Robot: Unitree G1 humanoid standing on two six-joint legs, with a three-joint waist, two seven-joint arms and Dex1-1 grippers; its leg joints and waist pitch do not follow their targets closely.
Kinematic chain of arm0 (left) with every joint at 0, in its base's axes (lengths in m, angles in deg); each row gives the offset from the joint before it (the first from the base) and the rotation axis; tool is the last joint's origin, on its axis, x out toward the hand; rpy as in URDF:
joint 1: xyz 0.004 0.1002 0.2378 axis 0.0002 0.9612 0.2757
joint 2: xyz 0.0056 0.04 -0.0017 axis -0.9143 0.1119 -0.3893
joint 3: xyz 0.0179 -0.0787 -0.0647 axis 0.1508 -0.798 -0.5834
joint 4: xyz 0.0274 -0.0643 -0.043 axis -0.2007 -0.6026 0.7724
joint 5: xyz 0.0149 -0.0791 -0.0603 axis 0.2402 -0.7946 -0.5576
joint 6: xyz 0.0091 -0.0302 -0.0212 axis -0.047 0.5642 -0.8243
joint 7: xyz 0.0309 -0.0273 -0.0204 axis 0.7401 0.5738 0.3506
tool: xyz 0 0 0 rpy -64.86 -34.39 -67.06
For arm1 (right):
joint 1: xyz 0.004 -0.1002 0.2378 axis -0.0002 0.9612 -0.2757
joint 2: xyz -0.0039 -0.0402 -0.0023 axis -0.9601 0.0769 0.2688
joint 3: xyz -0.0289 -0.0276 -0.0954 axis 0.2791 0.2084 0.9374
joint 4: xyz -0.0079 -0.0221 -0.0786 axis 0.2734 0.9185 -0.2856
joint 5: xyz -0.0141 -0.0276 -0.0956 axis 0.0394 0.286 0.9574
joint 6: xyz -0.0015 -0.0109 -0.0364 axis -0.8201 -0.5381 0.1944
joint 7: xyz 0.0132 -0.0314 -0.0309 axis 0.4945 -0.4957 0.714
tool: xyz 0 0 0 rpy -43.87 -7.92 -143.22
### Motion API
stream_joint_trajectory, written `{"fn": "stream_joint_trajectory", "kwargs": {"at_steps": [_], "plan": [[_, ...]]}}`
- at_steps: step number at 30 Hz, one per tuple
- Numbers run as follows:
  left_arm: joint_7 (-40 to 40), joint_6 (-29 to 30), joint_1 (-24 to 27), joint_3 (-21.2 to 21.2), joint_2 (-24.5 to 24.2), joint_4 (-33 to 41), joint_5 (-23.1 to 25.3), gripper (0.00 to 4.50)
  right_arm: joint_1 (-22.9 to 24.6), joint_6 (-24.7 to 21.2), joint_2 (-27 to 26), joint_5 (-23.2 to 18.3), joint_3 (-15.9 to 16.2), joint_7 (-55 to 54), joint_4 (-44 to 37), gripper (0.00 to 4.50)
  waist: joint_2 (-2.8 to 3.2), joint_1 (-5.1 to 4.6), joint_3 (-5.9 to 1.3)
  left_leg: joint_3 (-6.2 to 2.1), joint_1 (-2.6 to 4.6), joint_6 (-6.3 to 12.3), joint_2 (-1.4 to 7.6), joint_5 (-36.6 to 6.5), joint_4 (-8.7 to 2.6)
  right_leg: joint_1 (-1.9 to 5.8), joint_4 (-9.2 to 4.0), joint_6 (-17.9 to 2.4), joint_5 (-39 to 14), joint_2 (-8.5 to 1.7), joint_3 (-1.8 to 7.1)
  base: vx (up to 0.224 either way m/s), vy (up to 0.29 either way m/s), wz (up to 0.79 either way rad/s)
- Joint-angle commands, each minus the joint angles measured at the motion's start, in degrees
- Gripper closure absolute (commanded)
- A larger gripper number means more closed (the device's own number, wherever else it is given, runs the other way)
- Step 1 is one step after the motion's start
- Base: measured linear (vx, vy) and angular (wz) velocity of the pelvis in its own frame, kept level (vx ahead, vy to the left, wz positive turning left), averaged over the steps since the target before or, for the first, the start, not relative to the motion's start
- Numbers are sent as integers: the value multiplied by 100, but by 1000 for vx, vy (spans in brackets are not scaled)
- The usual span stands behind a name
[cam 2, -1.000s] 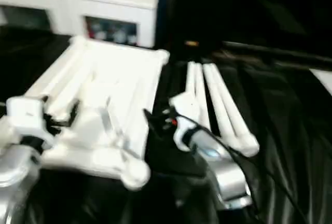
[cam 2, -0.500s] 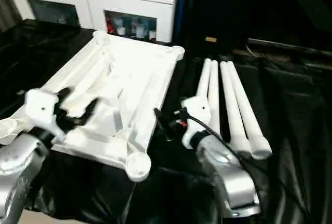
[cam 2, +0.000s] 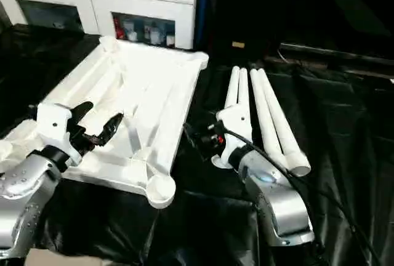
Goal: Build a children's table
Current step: Move to table, then move table base
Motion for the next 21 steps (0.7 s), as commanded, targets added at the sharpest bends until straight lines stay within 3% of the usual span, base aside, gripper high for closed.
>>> {"fn": "stream_joint_trajectory", "kwargs": {"at_steps": [1,2,3,4,5,6,7,8,9,10,11,12,13,14,15,16,17,18,19,21], "plan": [[153,70,10,64,81,71,100,39,59,-88,-30,62,-48,-118,-18,0,74,0,-412,-15,99,1051,160,197,-217,207,-564,-1210,1417,-524,152,-106,25,2],[180,41,1,38,103,76,94,39,53,-105,-61,65,-78,-191,14,0,107,-3,-351,-31,183,868,226,-601,-276,205,-641,-1161,244,-559,127,-106,25,2],[224,87,9,2,137,108,67,39,57,-112,-109,67,-122,-284,55,0,150,-58,-211,-66,384,297,319,-2231,-368,189,-780,-756,-2249,-561,85,-113,48,-4],[258,138,14,-5,140,121,81,39,67,-111,-140,51,-149,-323,71,0,156,-113,-121,-128,472,-37,380,-2944,-448,139,-823,-474,-3075,-534,51,-123,63,-12],[304,162,18,15,117,121,162,39,90,-108,-165,32,-170,-347,72,0,228,-203,-9,-262,620,-576,450,-4419,-613,103,-896,73,-3735,-428,-147,-123,63,-12],[310,152,22,40,106,123,202,39,113,-112,-181,18,-188,-370,62,0,276,-190,60,-281,507,-707,556,-5068,-895,242,-665,84,-3404,-326,-245,-148,61,-14],[280,164,18,58,105,120,177,39,134,-123,-214,0,-218,-417,54,0,298,231,-44,84,-5,-533,505,-5190,-1378,709,499,-64,-1258,-213,-168,-125,12,2],[273,160,-3,75,93,103,190,39,146,-164,-228,-18,-227,-432,41,0,166,152,-81,175,121,-502,426,-4790,-1292,657,478,-59,-1684,-325,65,-125,12,2],[279,143,-46,83,84,73,202,39,158,-172,-246,-21,-230,-453,25,0,-211,132,-5,332,1179,-838,238,-3560,306,-622,-992,236,-5171,-813,592,14,-69,-4],[288,166,-115,81,84,50,189,39,176,-185,-272,-21,-243,-492,-1,0,-185,44,-7,168,795,-536,79,-2402,540,-252,-1107,400,-5869,-1055,988,100,-28,-53],[265,32,-170,106,69,35,229,39,178,-197,-294,-22,-265,-513,-4,0,-202,370,-115,-147,260,-397,116,-953,198,475,-829,446,-4737,-918,1494,100,-28,-53],[259,20,-190,111,71,36,228,39,178,-205,-305,-25,-280,-523,-2,0,-202,370,-115,-147,260,-397,116,-953,198,475,-829,446,-4737,-918,1494,18,42,-61],[253,90,-244,135,36,35,260,39,179,-192,-305,-4,-287,-531,17,0,-118,326,-267,-52,530,-281,162,-773,-297,239,-306,0,-1328,-273,897,-72,8,-22],[237,85,-261,155,5,31,294,39,182,-184,-296,3,-280,-519,25,0,22,242,-308,-15,626,-20,169,-604,-320,156,-248,-226,-502,-263,801,-72,8,-22],[229,89,-276,161,-8,27,304,39,179,-166,-273,14,-261,-499,29,0,51,122,-280,-22,520,294,178,-404,-326,222,-252,-618,277,-334,743,-75,36,-6],[220,81,-292,168,-22,21,318,39,172,-148,-248,24,-241,-476,33,0,47,91,-271,-17,471,295,191,-490,-354,278,-301,-751,281,-360,728,-48,85,-3],[139,40,-279,171,-80,49,303,39,167,-154,-220,-4,-238,-423,19,0,75,32,-239,-51,517,7,273,-964,-426,256,-350,-844,-49,-353,672,-48,85,-3],[90,29,-271,174,-120,72,288,39,161,-161,-205,-24,-240,-391,10,0,84,-1,-230,-66,526,-177,291,-1220,-459,266,-359,-822,-241,-341,650,-45,70,-1],[-287,126,-240,228,-314,133,111,39,152,-133,-43,-76,-147,-106,-45,0,65,-95,-206,-66,494,-462,256,-1735,-499,281,-425,-674,-747,-384,643,-42,50,-3],[-577,184,-215,262,-445,160,-20,39,161,-104,112,-115,-40,163,-112,0,70,-107,-178,-57,511,-502,236,-2032,-507,240,-483,-545,-1188,-404,654,-21,25,-2]]}}
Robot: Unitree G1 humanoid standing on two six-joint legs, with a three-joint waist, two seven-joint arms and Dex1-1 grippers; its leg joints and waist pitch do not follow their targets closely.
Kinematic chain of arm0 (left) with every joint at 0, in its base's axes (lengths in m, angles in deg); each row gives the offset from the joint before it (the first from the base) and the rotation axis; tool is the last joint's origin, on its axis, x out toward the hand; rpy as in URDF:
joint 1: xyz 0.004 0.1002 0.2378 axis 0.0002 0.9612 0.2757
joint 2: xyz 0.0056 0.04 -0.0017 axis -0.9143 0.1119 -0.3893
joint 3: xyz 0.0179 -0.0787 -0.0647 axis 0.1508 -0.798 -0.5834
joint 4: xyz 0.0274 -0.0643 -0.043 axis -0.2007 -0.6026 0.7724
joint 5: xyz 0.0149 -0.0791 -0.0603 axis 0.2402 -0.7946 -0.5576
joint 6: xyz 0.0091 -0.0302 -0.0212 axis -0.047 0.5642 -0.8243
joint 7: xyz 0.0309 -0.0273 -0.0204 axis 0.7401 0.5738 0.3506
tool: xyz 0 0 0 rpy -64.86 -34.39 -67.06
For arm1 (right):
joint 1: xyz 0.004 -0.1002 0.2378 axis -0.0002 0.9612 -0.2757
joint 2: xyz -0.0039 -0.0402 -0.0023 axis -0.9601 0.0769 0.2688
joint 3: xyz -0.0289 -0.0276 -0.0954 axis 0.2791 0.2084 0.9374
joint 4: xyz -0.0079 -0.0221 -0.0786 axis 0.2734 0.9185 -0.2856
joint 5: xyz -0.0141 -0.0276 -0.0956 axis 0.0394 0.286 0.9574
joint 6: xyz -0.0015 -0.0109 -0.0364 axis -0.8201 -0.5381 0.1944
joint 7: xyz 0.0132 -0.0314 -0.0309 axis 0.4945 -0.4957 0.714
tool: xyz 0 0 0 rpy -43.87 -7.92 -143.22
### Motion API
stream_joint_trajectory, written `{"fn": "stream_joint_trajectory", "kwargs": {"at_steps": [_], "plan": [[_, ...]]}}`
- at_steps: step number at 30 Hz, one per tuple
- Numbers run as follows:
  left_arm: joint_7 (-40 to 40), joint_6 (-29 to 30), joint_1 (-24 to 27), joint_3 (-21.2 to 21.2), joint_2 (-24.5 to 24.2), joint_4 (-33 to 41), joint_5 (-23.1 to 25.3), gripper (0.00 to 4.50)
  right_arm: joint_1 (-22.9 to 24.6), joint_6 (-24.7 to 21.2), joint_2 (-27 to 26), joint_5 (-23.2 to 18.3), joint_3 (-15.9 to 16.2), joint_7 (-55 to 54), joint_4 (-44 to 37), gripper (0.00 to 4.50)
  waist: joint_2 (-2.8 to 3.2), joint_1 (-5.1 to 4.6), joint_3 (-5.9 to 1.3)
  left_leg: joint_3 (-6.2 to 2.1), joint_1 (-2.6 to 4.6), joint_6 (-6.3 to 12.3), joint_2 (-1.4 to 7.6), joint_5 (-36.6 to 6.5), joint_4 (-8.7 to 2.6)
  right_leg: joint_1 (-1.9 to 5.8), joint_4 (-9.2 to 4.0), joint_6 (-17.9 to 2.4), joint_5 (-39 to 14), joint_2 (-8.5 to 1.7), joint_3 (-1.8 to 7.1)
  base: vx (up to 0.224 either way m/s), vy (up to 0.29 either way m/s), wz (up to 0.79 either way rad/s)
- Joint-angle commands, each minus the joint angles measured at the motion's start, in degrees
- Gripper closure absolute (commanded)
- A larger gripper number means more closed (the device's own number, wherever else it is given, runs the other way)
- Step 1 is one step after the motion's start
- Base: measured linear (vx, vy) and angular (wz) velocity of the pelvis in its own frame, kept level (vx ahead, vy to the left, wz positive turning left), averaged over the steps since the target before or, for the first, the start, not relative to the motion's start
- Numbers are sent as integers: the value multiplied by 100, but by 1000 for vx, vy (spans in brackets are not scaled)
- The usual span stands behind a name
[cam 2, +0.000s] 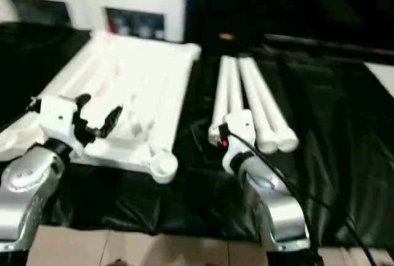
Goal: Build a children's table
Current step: Move table base
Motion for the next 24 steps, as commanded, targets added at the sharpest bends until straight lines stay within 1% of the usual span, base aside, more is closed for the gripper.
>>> {"fn": "stream_joint_trajectory", "kwargs": {"at_steps": [1,2,3,4,5,6,7,8,9,10,11,12,13,14,15,16,17,19,20,21,23,24], "plan": [[-551,9,58,139,-186,173,-155,39,-66,143,234,-18,136,425,-201,0,122,-46,-234,-163,116,-381,276,-1879,-643,89,-492,-659,-1562,-411,136,0,0,0],[-645,-27,67,147,-231,161,-177,39,-72,156,278,-29,163,502,-210,0,100,-51,-238,-159,99,-354,272,-1879,-632,90,-521,-612,-1725,-440,156,0,0,0],[-885,-128,89,160,-341,123,-241,39,-85,169,390,-71,226,702,-236,0,82,-48,-237,-162,67,-308,276,-1776,-631,106,-527,-577,-1787,-463,171,0,0,0],[-1286,-368,87,220,-546,-26,-282,39,-123,205,591,-112,335,1056,-271,0,64,-48,-247,-156,54,-264,282,-1621,-621,113,-525,-574,-1682,-469,169,0,0,0],[-1473,-460,80,258,-642,-105,-293,39,-142,217,684,-139,386,1230,-282,0,76,-42,-249,-151,48,-240,282,-1546,-619,115,-520,-587,-1602,-473,171,0,0,0],[-1703,-474,73,314,-754,-177,-339,39,-159,237,784,-180,443,1435,-295,0,56,-41,-259,-138,39,-203,291,-1382,-612,126,-505,-629,-1403,-476,158,0,0,0],[-2047,-485,58,407,-913,-279,-409,5,-187,276,916,-236,517,1719,-300,0,48,-30,-278,-116,53,-160,292,-1210,-597,131,-484,-675,-1162,-475,152,0,0,0],[-2309,-486,33,468,-1019,-385,-463,5,-208,312,1014,-251,579,1904,-292,0,32,-24,-283,-104,50,-120,282,-1113,-586,140,-480,-695,-1045,-471,153,0,0,0],[-2498,-428,-21,544,-1123,-525,-453,5,-236,333,1087,-287,627,2084,-265,0,12,-13,-290,-92,44,-44,283,-891,-579,157,-455,-739,-808,-473,153,0,0,0],[-2827,-384,-126,719,-1298,-767,-379,3,-286,376,1182,-298,705,2314,-198,0,18,-13,-298,-84,44,-8,284,-736,-569,164,-432,-797,-618,-470,142,0,0,0],[-3008,-389,-182,828,-1391,-887,-330,3,-312,404,1223,-287,744,2408,-155,0,22,-6,-300,-81,52,10,279,-678,-570,164,-433,-815,-552,-463,136,0,0,0],[-3008,-389,-182,828,-1391,-887,-330,3,-312,404,1223,-287,744,2408,-155,0,30,-3,-303,-75,58,22,289,-599,-572,170,-416,-876,-424,-467,129,0,0,0],[-3313,-325,-284,980,-1543,-1080,-307,3,-355,481,1331,-277,845,2582,-74,0,46,2,-309,-76,63,21,295,-556,-573,178,-408,-916,-340,-478,127,0,0,0],[-3584,-356,-442,1147,-1706,-1369,-171,3,-392,575,1428,-239,931,2732,42,0,54,10,-319,-69,78,38,293,-421,-569,186,-384,-1010,-85,-461,109,0,0,0],[-3639,-407,-490,1179,-1740,-1461,-121,3,-403,606,1450,-226,948,2769,80,0,54,10,-319,-69,78,38,293,-421,-569,186,-384,-1010,-85,-461,109,0,0,0],[-3705,-503,-567,1215,-1777,-1605,-43,3,-431,645,1467,-203,965,2810,145,0,39,1,-308,-67,70,33,291,-512,-573,202,-395,-1060,-173,-469,105,0,0,0],[-3725,-565,-659,1218,-1780,-1762,5,3,-449,650,1477,-195,970,2834,185,0,40,2,-306,-67,71,18,297,-531,-579,208,-398,-1077,-205,-477,106,0,0,0],[-3854,-665,-873,1226,-1801,-2083,32,3,-488,613,1470,-248,944,2902,216,0,62,9,-314,-70,81,-23,301,-551,-577,213,-390,-1139,-225,-487,104,0,0,0],[-3954,-674,-1028,1243,-1818,-2264,40,21,-495,583,1469,-289,928,2938,190,0,69,12,-312,-68,89,-28,306,-575,-580,206,-395,-1161,-227,-484,103,0,0,0],[-4039,-661,-1112,1255,-1828,-2367,15,31,-507,582,1476,-309,927,2978,193,0,72,24,-319,-69,91,-48,311,-574,-580,215,-382,-1182,-194,-491,102,0,0,0],[-4125,-654,-1185,1272,-1840,-2454,-3,43,-516,598,1487,-313,935,3016,192,0,67,33,-322,-70,89,-65,313,-566,-581,225,-374,-1214,-146,-498,99,0,0,0],[-4293,-761,-1370,1327,-1846,-2692,-1,52,-516,621,1514,-319,945,3084,179,0,87,40,-322,-72,89,-78,318,-555,-580,226,-365,-1241,-102,-501,100,0,0,0]]}}
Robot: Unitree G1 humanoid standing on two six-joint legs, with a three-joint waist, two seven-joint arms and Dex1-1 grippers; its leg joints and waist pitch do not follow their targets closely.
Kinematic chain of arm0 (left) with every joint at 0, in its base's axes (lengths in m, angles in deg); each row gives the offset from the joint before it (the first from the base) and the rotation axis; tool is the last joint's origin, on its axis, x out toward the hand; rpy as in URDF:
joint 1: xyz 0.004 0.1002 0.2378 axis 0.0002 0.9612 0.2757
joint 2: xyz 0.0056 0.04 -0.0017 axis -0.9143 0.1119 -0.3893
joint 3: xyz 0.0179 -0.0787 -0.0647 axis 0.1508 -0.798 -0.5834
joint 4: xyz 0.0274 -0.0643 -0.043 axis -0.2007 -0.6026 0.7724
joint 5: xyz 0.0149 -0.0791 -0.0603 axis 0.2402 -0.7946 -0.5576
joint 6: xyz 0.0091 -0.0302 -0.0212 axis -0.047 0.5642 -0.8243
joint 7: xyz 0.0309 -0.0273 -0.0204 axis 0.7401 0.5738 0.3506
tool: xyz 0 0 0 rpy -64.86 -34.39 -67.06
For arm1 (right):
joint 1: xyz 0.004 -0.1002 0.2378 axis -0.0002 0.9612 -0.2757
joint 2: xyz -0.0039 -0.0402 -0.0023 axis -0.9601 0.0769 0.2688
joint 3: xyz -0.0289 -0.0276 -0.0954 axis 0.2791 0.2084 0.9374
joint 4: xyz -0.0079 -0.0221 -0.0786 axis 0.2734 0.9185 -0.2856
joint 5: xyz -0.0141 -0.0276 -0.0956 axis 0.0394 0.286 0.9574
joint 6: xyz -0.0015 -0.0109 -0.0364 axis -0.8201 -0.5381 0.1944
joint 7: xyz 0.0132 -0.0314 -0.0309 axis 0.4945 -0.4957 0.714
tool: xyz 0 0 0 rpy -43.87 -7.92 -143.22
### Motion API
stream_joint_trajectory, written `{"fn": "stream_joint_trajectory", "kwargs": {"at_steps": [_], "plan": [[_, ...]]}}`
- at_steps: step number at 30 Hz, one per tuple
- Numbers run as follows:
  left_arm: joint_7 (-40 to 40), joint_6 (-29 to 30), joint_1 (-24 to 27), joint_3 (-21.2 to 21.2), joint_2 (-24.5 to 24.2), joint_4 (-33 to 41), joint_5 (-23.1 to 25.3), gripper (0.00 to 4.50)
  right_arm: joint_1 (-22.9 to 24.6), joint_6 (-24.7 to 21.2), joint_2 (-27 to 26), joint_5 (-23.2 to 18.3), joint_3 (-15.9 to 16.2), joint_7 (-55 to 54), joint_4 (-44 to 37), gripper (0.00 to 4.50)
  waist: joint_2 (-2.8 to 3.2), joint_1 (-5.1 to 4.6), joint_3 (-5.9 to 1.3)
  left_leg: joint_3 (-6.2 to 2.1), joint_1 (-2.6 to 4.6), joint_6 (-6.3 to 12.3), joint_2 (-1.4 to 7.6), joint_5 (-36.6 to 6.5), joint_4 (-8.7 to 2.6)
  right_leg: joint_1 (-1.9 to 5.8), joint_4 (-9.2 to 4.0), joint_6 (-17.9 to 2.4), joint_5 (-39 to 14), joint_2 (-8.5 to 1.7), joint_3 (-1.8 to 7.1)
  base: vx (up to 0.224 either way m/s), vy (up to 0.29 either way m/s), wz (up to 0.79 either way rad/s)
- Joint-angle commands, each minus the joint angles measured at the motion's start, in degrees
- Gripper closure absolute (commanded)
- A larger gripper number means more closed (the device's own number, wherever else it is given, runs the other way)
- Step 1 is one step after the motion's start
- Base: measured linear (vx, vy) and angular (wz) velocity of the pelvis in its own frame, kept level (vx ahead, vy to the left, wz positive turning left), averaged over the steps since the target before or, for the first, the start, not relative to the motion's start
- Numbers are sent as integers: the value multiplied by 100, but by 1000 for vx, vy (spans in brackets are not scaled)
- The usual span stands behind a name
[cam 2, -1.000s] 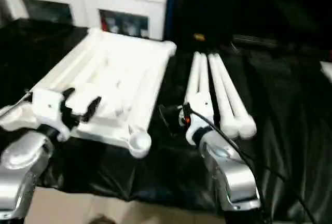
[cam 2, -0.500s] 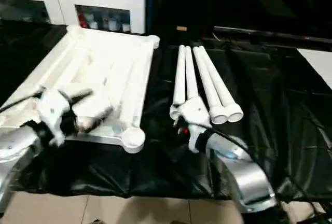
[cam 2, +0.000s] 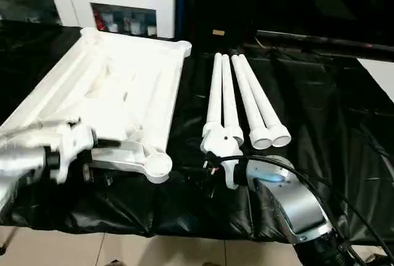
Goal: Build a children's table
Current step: Move table base
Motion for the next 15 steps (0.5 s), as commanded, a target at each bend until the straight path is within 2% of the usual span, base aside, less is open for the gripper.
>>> {"fn": "stream_joint_trajectory", "kwargs": {"at_steps": [1,2,6,8,11,12,14,15], "plan": [[-315,-229,-325,169,-16,-422,64,52,-47,-11,108,-82,-13,162,-93,0,107,18,-302,-63,94,-14,252,-626,-485,238,-377,-1190,-153,-489,193,0,0,0],[-355,-272,-384,190,-13,-505,73,78,-49,-39,112,-99,-13,181,-94,0,108,28,-321,-63,100,-8,252,-622,-479,252,-368,-1190,-151,-496,197,0,0,0],[-838,-337,-642,393,-41,-910,148,100,-47,-39,210,-136,45,292,-133,0,113,61,-329,-57,103,-21,272,-525,-473,265,-336,-1269,91,-513,194,0,0,0],[-921,-349,-686,420,-35,-991,170,127,-57,-51,210,-136,46,305,-129,0,123,68,-331,-56,106,-24,268,-521,-473,261,-338,-1278,94,-509,192,0,0,0],[-1134,-502,-863,563,-14,-1286,315,140,-34,-79,246,-136,60,391,-190,0,110,74,-331,-60,98,-25,267,-569,-473,275,-345,-1291,36,-518,197,0,0,0],[-1206,-528,-934,618,0,-1393,350,140,-42,-96,250,-135,63,406,-190,0,138,82,-330,-65,107,-44,282,-605,-476,268,-340,-1309,11,-534,197,0,0,0],[-1233,-601,-1004,671,19,-1517,399,167,-44,-116,263,-127,77,430,-198,0,121,81,-331,-67,106,-58,282,-621,-480,274,-343,-1309,-17,-528,194,0,0,0],[-1237,-649,-1058,698,44,-1614,427,174,-50,-129,270,-122,85,444,-200,0,158,85,-331,-70,108,-71,282,-606,-479,271,-337,-1320,25,-531,194,0,0,0]]}}
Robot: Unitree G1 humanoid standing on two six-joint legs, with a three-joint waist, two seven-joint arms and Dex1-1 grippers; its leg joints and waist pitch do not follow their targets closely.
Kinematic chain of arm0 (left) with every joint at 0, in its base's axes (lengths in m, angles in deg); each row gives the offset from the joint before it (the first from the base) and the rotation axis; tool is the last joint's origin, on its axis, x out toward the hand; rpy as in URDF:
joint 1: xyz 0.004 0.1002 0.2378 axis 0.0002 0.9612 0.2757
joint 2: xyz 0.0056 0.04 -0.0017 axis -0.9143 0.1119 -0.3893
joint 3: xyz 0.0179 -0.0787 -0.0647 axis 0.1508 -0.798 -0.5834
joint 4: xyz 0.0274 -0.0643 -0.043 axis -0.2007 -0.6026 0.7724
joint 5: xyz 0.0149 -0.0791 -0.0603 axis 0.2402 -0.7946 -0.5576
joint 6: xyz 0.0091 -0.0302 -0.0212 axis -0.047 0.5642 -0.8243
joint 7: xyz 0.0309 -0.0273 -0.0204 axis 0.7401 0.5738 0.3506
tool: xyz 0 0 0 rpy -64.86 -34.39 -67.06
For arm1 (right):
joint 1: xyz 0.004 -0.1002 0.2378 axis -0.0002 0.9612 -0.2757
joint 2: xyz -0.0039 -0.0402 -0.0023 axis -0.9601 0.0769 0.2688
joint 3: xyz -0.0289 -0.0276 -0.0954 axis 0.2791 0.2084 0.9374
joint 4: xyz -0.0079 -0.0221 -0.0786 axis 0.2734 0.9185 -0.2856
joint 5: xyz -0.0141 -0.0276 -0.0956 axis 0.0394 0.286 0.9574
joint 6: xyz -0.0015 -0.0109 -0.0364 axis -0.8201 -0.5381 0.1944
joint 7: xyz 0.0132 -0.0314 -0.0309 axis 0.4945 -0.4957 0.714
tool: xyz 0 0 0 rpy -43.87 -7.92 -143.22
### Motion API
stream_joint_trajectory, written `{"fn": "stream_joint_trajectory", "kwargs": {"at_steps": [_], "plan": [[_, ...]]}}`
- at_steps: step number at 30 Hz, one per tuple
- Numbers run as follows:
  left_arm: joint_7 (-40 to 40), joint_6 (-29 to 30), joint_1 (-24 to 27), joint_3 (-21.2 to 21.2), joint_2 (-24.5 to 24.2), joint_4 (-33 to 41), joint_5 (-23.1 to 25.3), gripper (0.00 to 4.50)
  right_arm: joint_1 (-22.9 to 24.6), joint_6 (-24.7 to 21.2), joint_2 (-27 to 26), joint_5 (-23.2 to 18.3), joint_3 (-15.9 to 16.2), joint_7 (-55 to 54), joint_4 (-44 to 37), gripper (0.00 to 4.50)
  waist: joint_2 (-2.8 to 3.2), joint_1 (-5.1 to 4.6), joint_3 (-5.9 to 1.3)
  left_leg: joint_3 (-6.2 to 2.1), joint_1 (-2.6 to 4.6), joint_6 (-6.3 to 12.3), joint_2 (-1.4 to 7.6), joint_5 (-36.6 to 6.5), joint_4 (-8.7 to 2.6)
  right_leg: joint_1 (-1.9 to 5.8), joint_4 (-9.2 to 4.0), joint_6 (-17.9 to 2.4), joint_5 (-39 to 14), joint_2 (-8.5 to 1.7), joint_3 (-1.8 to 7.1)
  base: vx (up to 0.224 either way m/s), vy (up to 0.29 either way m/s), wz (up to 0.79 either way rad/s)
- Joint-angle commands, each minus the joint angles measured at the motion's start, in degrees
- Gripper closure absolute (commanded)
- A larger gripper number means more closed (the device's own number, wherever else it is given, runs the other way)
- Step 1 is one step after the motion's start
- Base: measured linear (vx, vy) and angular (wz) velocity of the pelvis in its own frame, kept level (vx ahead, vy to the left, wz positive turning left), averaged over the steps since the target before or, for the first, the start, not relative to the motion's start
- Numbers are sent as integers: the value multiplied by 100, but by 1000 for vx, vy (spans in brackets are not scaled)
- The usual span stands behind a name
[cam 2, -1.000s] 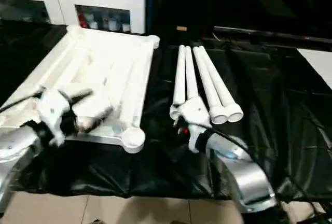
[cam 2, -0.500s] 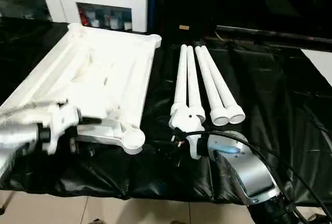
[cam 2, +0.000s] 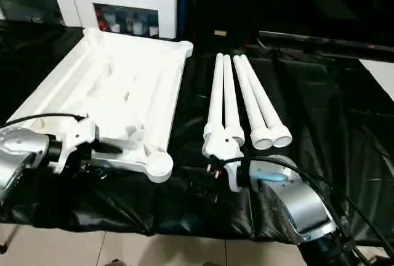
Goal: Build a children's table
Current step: Move table base
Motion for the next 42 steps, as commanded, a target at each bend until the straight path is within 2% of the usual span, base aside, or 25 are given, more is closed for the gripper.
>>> {"fn": "stream_joint_trajectory", "kwargs": {"at_steps": [1,2,9,13,14,19,20,23,25,32,33,35,36,37,38,42], "plan": [[-41,-104,-118,70,44,-108,88,178,-54,-65,79,-58,20,57,-121,0,132,14,-337,-68,100,-77,279,-639,-476,277,-351,-1329,52,-530,199,0,0,0],[-61,-127,-169,72,74,-201,95,178,-64,-77,79,-68,20,63,-119,0,148,15,-337,-72,101,-84,280,-639,-478,276,-345,-1337,67,-529,198,0,0,0],[-109,-208,-373,104,185,-579,207,248,-93,-81,94,-54,29,98,-83,0,135,15,-345,-68,97,-75,276,-610,-468,291,-344,-1395,167,-530,196,0,0,0],[-93,-237,-483,109,273,-746,239,259,-135,-93,88,-25,19,101,-38,0,143,26,-338,-71,100,-84,285,-651,-472,290,-345,-1426,137,-543,197,0,0,0],[-93,-240,-489,111,277,-755,242,290,-137,-92,90,-23,21,102,-37,0,141,30,-337,-72,102,-90,286,-687,-472,291,-351,-1418,63,-545,200,0,0,0],[-72,-217,-485,57,360,-766,174,316,-130,-80,95,2,32,94,-43,0,149,40,-328,-74,109,-136,295,-785,-484,276,-364,-1402,-96,-546,198,0,0,0],[-70,-165,-465,28,387,-729,143,341,-129,-77,92,10,34,89,-41,0,159,42,-329,-73,113,-138,295,-790,-484,274,-361,-1404,-93,-544,197,0,0,0],[-82,-116,-446,-12,430,-703,127,344,-133,-75,83,24,38,83,-31,0,158,49,-332,-74,107,-127,295,-743,-484,282,-359,-1416,-31,-548,195,0,0,0],[-54,-54,-333,-60,494,-566,67,373,-128,-64,71,40,38,62,-26,0,164,52,-337,-72,98,-106,293,-656,-478,292,-342,-1435,121,-549,194,0,0,0],[257,273,80,-107,584,123,-3,387,-119,-56,47,68,10,-10,-25,0,176,50,-335,-73,88,-92,300,-687,-478,305,-344,-1454,110,-551,193,0,0,0],[463,298,177,-147,640,294,34,389,-112,-59,41,82,-5,-48,-31,0,207,46,-331,-76,86,-89,300,-680,-477,298,-343,-1459,126,-545,190,0,0,0],[601,305,239,-174,678,404,63,392,-107,-62,39,92,-15,-73,-37,0,189,37,-332,-73,76,-87,309,-693,-473,312,-347,-1471,130,-548,193,0,0,0],[1003,494,346,-247,787,608,147,394,-93,-56,42,103,-34,-102,-49,0,238,44,-328,-68,88,-68,294,-729,-464,296,-359,-1447,-11,-542,200,0,0,0],[1293,651,428,-307,877,771,210,394,-83,-54,44,106,-48,-119,-59,0,206,31,-321,-69,74,-61,299,-746,-466,308,-378,-1440,-61,-539,197,0,0,0],[1635,876,563,-393,1001,1025,259,394,-67,-58,42,105,-66,-147,-75,0,219,26,-327,-76,70,-68,305,-735,-468,321,-368,-1439,-58,-545,198,0,0,0],[2382,1146,941,-512,1249,1629,452,395,-37,-62,31,111,-98,-221,-103,0,198,-26,-322,-84,41,-35,283,-745,-458,334,-397,-1385,-217,-528,197,0,0,0]]}}
